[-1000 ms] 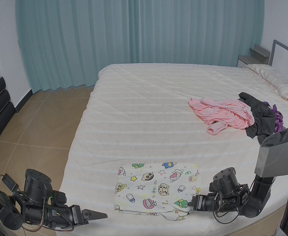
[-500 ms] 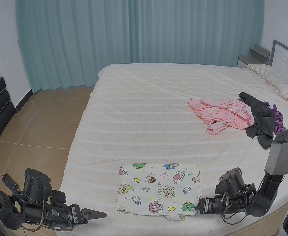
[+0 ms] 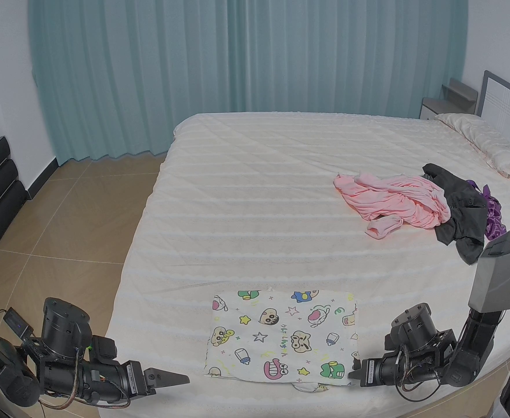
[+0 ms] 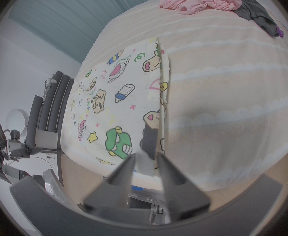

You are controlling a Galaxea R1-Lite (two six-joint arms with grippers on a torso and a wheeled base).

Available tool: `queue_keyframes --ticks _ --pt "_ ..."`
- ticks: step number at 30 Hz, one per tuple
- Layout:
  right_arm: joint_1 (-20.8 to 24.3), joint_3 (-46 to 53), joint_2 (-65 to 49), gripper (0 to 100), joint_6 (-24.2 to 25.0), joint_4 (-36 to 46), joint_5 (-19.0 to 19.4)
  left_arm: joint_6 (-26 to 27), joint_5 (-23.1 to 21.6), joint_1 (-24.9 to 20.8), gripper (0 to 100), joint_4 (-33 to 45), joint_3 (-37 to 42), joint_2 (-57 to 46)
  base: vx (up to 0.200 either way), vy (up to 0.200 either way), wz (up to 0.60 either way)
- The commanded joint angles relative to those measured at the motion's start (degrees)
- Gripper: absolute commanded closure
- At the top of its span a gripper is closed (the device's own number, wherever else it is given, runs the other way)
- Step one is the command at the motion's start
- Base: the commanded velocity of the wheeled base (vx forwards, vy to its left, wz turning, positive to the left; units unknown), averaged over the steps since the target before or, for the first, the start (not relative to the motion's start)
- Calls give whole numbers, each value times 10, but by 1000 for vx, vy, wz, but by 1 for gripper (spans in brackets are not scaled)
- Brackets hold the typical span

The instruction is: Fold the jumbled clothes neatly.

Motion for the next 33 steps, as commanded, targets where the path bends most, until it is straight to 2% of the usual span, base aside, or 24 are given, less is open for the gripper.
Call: queue_keyframes --ticks 1,5,7,10,13,14,15,17,20,21,33 --pt "-11 0 1 0 -9 -8 0 1 11 13 0 -6 -18 9 0 0 0" --pt "-38 -14 -19 0 -17 -12 -21 2 46 26 0 -24 -71 63 0 0 0" --pt "-52 -42 -21 0 -18 -12 -31 12 83 32 0 -45 -116 114 0 0 0" --pt "-63 -82 -4 0 -17 -5 -32 91 120 32 0 -70 -165 204 0 0 0" --pt "-54 -108 41 0 -16 -11 -45 147 144 30 0 -94 -194 278 0 0 0" --pt "-53 -110 44 0 -16 -11 -46 148 145 30 0 -96 -196 281 0 0 0" --pt "-51 -136 76 0 -16 -12 -73 162 152 26 0 -123 -212 323 0 0 0" --pt "-50 -159 104 0 -19 -11 -83 164 152 23 0 -156 -221 348 0 0 0" --pt "-48 -168 115 0 -20 -10 -84 165 149 21 0 -174 -224 360 0 0 0" --pt "-37 -193 123 0 -21 -4 -84 169 149 3 0 -181 -241 378 0 0 0" --pt "-40 -231 145 0 -22 -9 -77 169 148 -36 0 -142 -326 419 0 0 0"
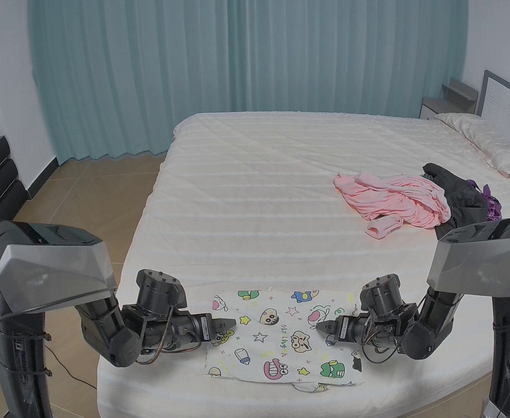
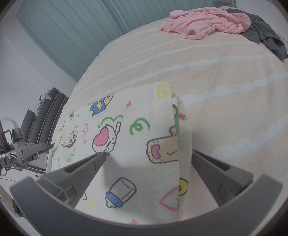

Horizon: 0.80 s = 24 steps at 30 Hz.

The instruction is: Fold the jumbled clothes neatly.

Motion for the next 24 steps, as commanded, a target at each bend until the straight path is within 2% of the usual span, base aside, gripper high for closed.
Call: queue_keyframes --ticks 1,9,14,15,17,18,24 --pt "2 -6 15 0 1 -6 1 -1 1 -15 0 20 -37 34 0 0 0" --pt "28 -14 23 0 0 -11 1 -2 5 -30 0 73 -88 41 0 0 0" --pt "31 -18 27 0 5 -13 1 -2 5 -34 0 75 -90 41 0 0 0" --pt "31 -18 27 100 6 -13 1 -2 7 -34 0 75 -89 41 0 0 0" --pt "31 -18 27 100 6 -12 4 -2 7 -35 0 76 -89 41 0 0 0" --pt "31 -18 27 100 6 -12 4 -1 7 -35 100 76 -89 41 0 0 0" --pt "27 -11 24 100 10 -19 20 -2 7 -35 100 103 -102 38 0 0 0"
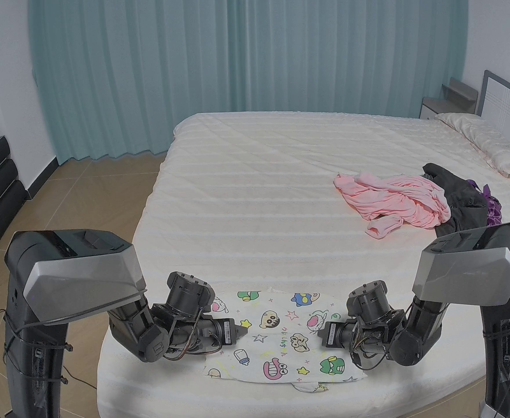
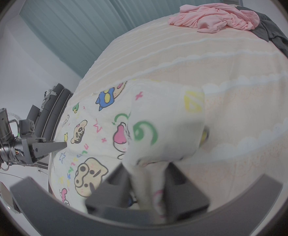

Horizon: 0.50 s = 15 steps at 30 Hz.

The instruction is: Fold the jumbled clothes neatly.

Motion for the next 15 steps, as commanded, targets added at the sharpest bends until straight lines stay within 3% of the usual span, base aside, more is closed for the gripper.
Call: queue_keyframes --ticks 1,5,6,9,15 --pt "-2 7 -1 100 5 -15 4 -2 0 0 100 5 -8 -4 0 0 0" --pt "-3 28 0 100 29 -64 4 -6 0 0 100 6 -3 -5 0 0 0" --pt "-7 46 0 100 45 -108 6 -14 0 0 100 6 3 -11 0 0 0" --pt "-15 76 -2 100 57 -158 28 -22 -4 0 100 5 11 -24 0 0 0" --pt "-16 137 -25 100 104 -219 66 -86 0 -7 100 4 15 -42 0 0 0"
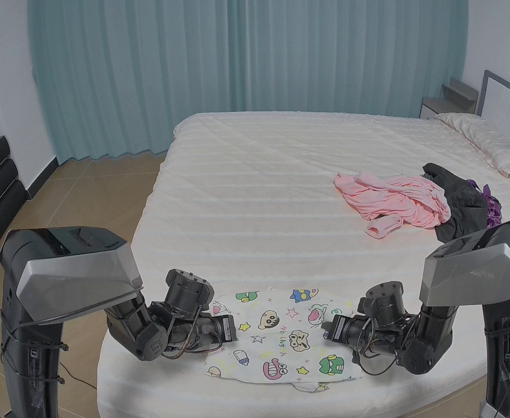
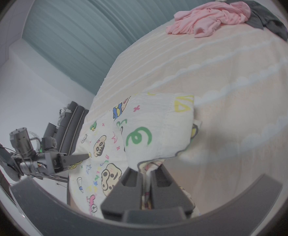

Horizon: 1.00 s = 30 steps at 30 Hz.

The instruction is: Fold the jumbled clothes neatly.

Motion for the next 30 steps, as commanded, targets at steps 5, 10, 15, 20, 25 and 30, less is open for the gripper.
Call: queue_keyframes --ticks 5,10,15,20,25,30 --pt "-5 75 -13 100 31 -85 28 -31 3 -17 100 -3 23 -29 0 0 0" --pt "-4 86 -16 100 32 -101 38 -37 5 -30 100 -3 34 -41 0 -160 0" --pt "-5 91 -15 100 33 -102 47 -43 5 -35 100 -3 43 -53 0 -200 0" --pt "-5 92 -14 100 33 -103 47 -42 5 -36 100 -4 49 -58 0 -200 0" --pt "-7 92 -14 100 33 -103 47 -43 5 -36 100 -4 50 -58 0 -40 0" --pt "-8 93 -16 100 33 -103 47 -43 5 -39 100 -3 54 -61 -80 0 0"
